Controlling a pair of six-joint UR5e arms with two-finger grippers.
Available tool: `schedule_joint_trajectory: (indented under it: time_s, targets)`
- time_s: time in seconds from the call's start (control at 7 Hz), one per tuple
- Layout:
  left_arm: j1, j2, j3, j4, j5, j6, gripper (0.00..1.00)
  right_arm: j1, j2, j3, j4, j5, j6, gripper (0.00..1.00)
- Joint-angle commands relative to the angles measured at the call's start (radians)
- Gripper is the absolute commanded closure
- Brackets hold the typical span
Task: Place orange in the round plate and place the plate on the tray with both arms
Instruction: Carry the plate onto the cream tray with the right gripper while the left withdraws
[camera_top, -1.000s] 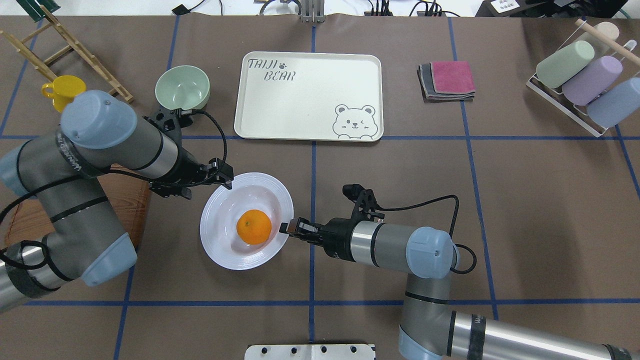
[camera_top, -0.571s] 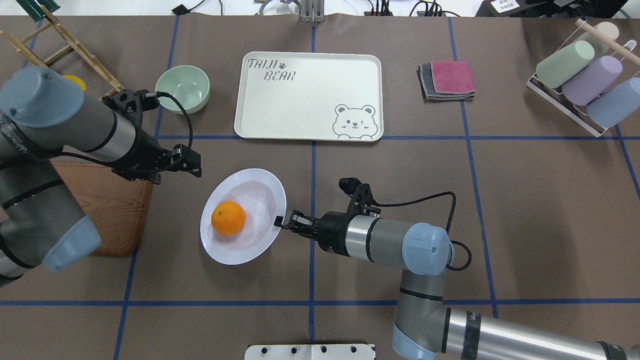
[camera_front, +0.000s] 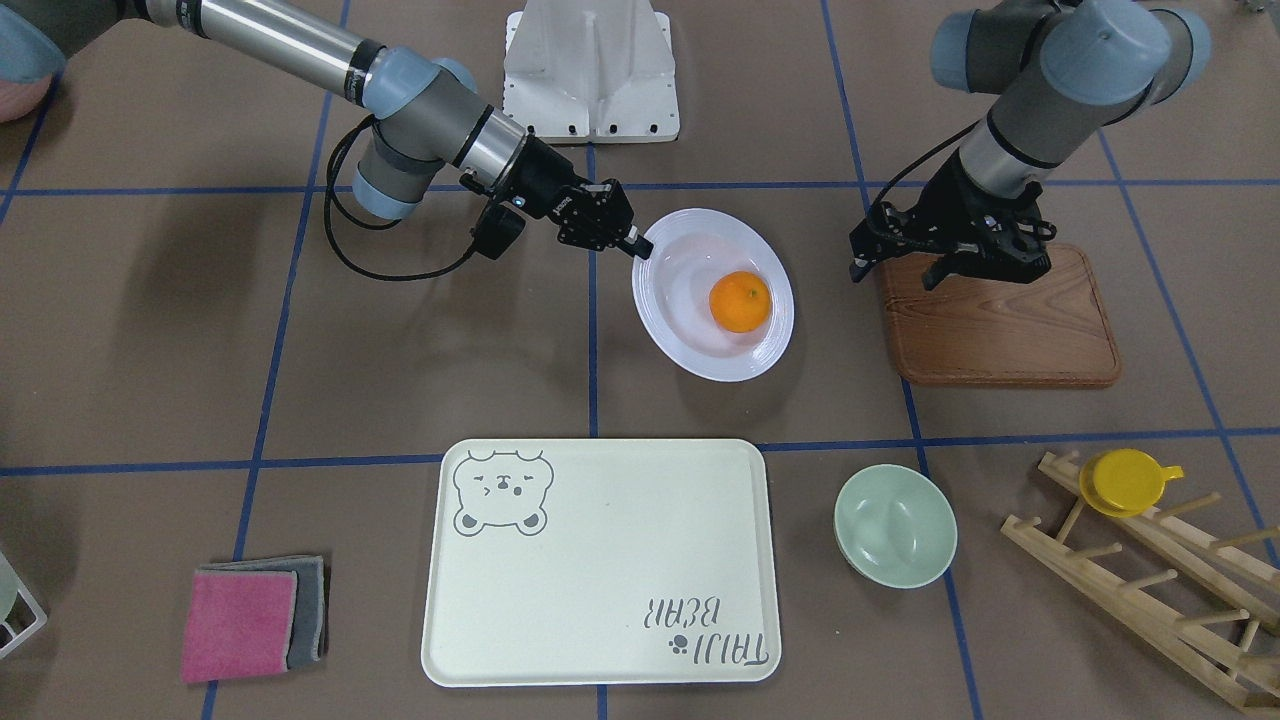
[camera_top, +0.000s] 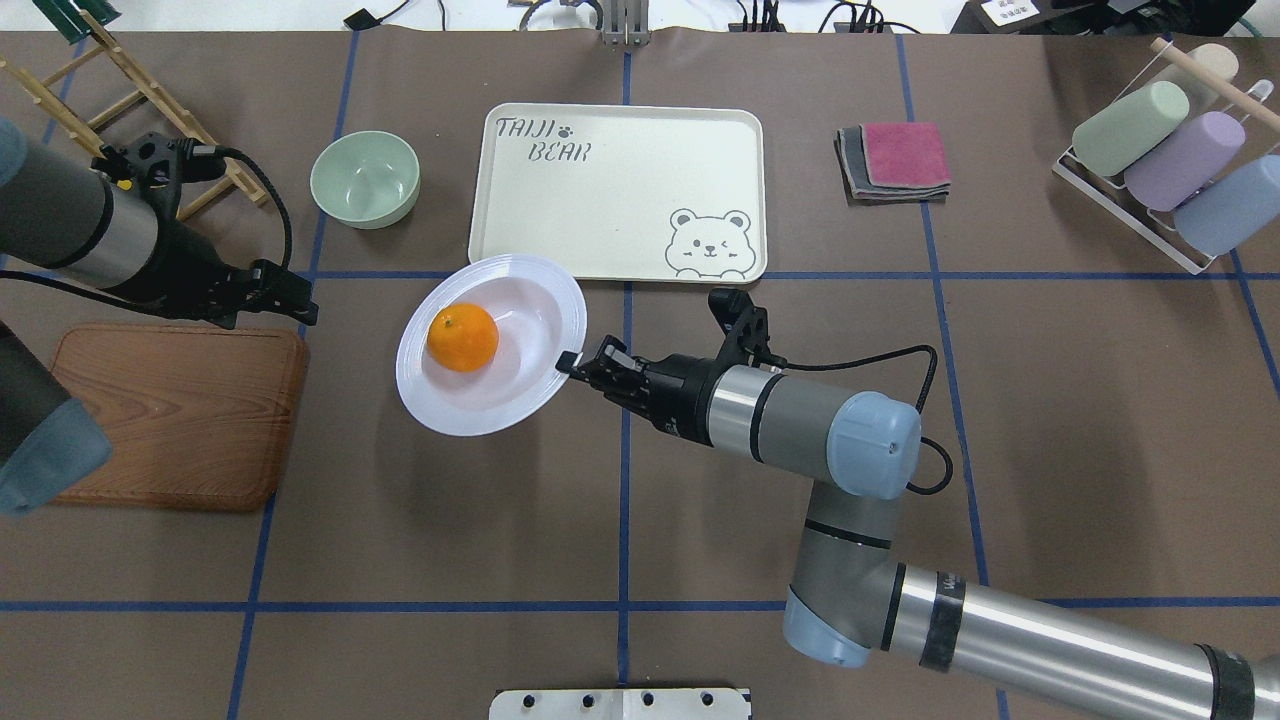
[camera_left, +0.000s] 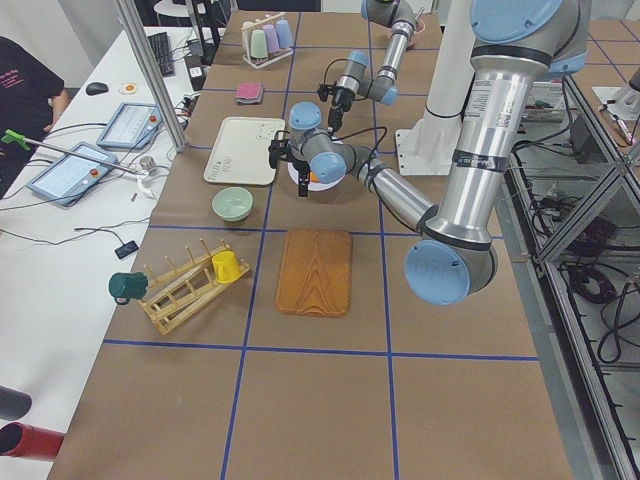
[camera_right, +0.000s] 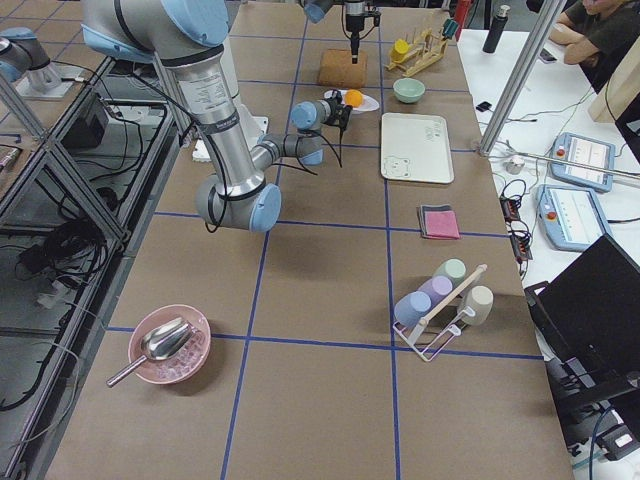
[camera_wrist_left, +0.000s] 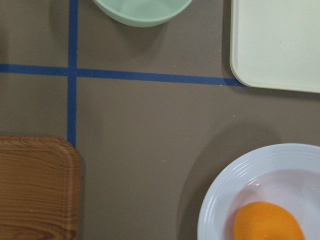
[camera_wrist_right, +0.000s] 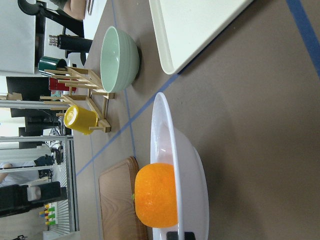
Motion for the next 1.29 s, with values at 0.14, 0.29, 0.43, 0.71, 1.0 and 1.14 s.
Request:
schedule_joint_trajectory:
  time_s: [0.14, 0.29, 0.43, 0.71, 1.0, 1.14]
  targets:
    - [-0.061, 0.017, 0.012, 0.000, 0.008, 0.108, 0.03, 0.054, 0.043, -0.104, 0.001, -0.273, 0.144, 1.00]
    - [-0.061, 0.017, 0.015, 0.002, 0.008, 0.111, 0.03, 0.063, 0.086, -0.194, -0.043, -0.324, 0.216, 1.00]
    - [-0.062, 0.017, 0.015, 0.002, 0.008, 0.111, 0.03, 0.063, 0.135, -0.213, -0.176, -0.355, 0.232, 1.00]
    - [-0.064, 0.023, 0.013, 0.002, 0.008, 0.112, 0.03, 0.063, 0.145, -0.221, -0.287, -0.391, 0.281, 1.00]
    - [-0.064, 0.025, 0.012, 0.002, 0.007, 0.111, 0.03, 0.063, 0.148, -0.226, -0.373, -0.418, 0.281, 0.95]
    - [-0.064, 0.025, 0.012, 0.002, 0.007, 0.111, 0.03, 0.065, 0.148, -0.226, -0.390, -0.412, 0.278, 0.28]
